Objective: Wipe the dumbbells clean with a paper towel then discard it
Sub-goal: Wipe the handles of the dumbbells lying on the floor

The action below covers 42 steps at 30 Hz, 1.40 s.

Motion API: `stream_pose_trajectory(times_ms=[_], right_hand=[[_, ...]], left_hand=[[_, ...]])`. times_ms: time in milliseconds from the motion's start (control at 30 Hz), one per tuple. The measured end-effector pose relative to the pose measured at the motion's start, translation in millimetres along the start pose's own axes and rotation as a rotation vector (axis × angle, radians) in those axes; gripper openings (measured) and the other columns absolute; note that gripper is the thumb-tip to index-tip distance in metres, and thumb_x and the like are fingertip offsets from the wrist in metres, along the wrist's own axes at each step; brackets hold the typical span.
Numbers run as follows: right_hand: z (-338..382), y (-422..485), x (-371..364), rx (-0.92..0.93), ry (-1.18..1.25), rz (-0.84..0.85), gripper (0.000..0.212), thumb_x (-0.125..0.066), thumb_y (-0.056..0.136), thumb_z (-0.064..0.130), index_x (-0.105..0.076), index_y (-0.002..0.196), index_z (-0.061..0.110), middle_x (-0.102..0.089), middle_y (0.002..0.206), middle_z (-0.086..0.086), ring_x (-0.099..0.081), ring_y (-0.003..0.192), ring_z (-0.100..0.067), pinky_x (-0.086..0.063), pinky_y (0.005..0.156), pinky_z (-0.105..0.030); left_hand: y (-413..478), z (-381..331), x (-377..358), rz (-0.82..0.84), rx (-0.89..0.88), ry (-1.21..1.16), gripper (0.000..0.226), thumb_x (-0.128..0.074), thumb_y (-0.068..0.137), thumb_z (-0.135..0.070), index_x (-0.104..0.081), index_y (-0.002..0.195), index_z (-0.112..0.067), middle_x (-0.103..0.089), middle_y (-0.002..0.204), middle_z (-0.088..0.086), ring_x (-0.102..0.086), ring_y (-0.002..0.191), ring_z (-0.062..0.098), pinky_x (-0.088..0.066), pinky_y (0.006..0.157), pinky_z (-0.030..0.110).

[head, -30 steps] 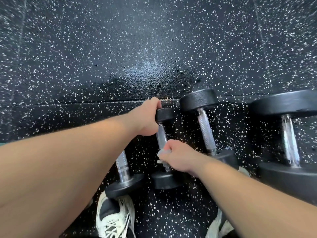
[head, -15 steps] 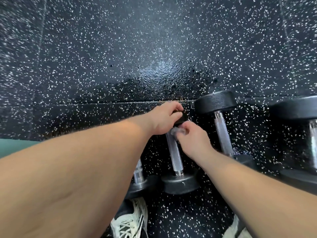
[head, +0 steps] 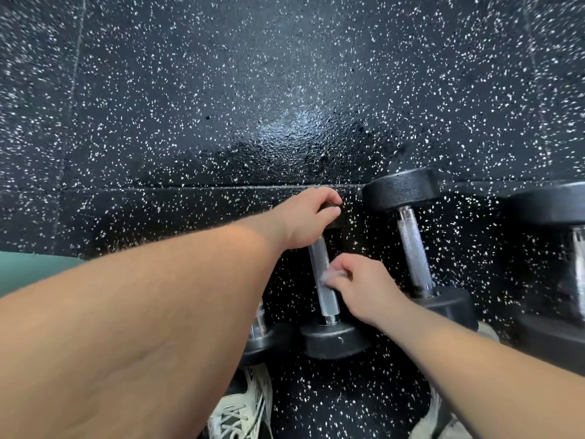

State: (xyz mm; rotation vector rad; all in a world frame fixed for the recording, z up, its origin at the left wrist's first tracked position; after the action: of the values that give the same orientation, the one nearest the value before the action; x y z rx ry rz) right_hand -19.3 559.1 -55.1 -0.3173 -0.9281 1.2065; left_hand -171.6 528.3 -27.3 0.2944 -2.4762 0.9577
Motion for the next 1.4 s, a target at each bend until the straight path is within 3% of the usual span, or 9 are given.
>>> stream_pose_trajectory(times_ms=[267, 367, 467, 600, 767, 1033, 1233, 1333, 1400], right_hand=[[-18, -7, -8, 0.008, -0.273, 0.413, 0.018, -0.075, 0.085, 0.027, -0.061, 0.074, 0.026, -0.064, 0.076, 0.011, -0.055, 0.073, -0.009, -0.047, 0.073, -0.027], [-15, 17, 8, -0.045, -0.073, 0.228, 0.011, -0.067, 0.089, 0.029, -0.062, 0.079, 0.029, -0.07, 0.067, 0.009, -0.06, 0.069, -0.012, -0.052, 0.072, -0.032], [-23, 35, 16, -0.148, 0.198, -0.027, 0.007, -0.065, 0.089, 0.032, -0.063, 0.084, 0.027, -0.073, 0.074, 0.003, -0.071, 0.08, -0.019, -0.059, 0.085, -0.046], [-22, 49, 0, -0.205, 0.47, -0.033, 0.025, -0.076, 0.062, 0.045, -0.069, 0.081, 0.031, -0.074, 0.082, -0.003, -0.074, 0.084, -0.027, -0.058, 0.09, -0.052], [-18, 50, -6, -0.183, 0.584, -0.084, 0.009, -0.077, 0.068, 0.033, -0.073, 0.076, 0.031, -0.072, 0.072, -0.003, -0.066, 0.075, -0.022, -0.053, 0.096, -0.057], [-27, 30, -3, -0.14, 0.333, 0.049, 0.017, -0.083, 0.078, 0.021, -0.071, 0.072, 0.03, -0.068, 0.077, -0.002, -0.061, 0.076, -0.018, -0.052, 0.081, -0.04], [-40, 8, -10, -0.129, 0.065, 0.316, 0.023, -0.083, 0.079, 0.016, -0.064, 0.069, 0.024, -0.064, 0.073, 0.008, -0.056, 0.067, -0.008, -0.045, 0.067, -0.025], [-30, 8, -15, -0.097, -0.181, 0.44, 0.024, -0.074, 0.086, 0.017, -0.054, 0.074, 0.025, -0.062, 0.068, 0.012, -0.052, 0.062, 0.001, -0.037, 0.057, -0.015], [-26, 12, -13, -0.101, -0.152, 0.368, 0.017, -0.064, 0.088, 0.019, -0.054, 0.074, 0.022, -0.068, 0.068, 0.006, -0.058, 0.066, -0.007, -0.046, 0.064, -0.022]], left_hand=[[-1, 1, 0, 0.004, 0.016, -0.027, 0.029, -0.048, 0.103, -0.028, -0.056, 0.131, -0.023, -0.057, 0.119, -0.004, -0.05, 0.1, 0.011, -0.031, 0.08, 0.018], [-1, 0, -1, 0.008, 0.019, -0.04, 0.03, -0.047, 0.104, -0.028, -0.055, 0.132, -0.022, -0.057, 0.119, -0.005, -0.05, 0.101, 0.011, -0.031, 0.078, 0.017], [-3, -2, 0, 0.008, 0.021, -0.052, 0.03, -0.047, 0.104, -0.027, -0.055, 0.133, -0.021, -0.057, 0.116, -0.005, -0.051, 0.1, 0.011, -0.03, 0.073, 0.016], [-3, -2, 0, -0.005, 0.021, -0.057, 0.029, -0.048, 0.104, -0.025, -0.056, 0.131, -0.02, -0.058, 0.116, -0.004, -0.051, 0.099, 0.01, -0.03, 0.073, 0.015], [-3, -3, 1, -0.015, 0.003, -0.05, 0.028, -0.048, 0.104, -0.024, -0.057, 0.13, -0.019, -0.057, 0.111, -0.006, -0.05, 0.095, 0.01, -0.029, 0.071, 0.014], [-4, -4, 3, -0.017, -0.012, -0.039, 0.028, -0.048, 0.104, -0.026, -0.056, 0.13, -0.02, -0.055, 0.103, -0.009, -0.047, 0.076, -0.003, -0.03, 0.06, -0.004], [-3, -1, 1, -0.008, 0.013, -0.064, 0.025, -0.048, 0.104, -0.028, -0.056, 0.127, -0.024, -0.052, 0.087, -0.018, -0.047, 0.073, -0.006, -0.031, 0.057, -0.002], [-3, 0, 1, -0.004, 0.015, -0.07, 0.025, -0.049, 0.103, -0.028, -0.057, 0.127, -0.025, -0.053, 0.088, -0.018, -0.047, 0.072, -0.005, -0.031, 0.057, -0.001], [-3, 0, 1, -0.008, 0.015, -0.072, 0.025, -0.049, 0.103, -0.029, -0.057, 0.127, -0.025, -0.054, 0.09, -0.017, -0.048, 0.074, -0.006, -0.031, 0.058, -0.002]])
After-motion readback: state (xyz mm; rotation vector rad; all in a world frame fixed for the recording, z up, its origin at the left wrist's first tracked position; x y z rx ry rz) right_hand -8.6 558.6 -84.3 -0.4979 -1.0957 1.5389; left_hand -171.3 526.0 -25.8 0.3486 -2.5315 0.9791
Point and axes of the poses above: each hand's wrist, its own y-axis towards the middle knuckle, its own x-axis out of the back of the hand, z = x × y, the point moved 6 cm from there along y, towards the middle knuckle
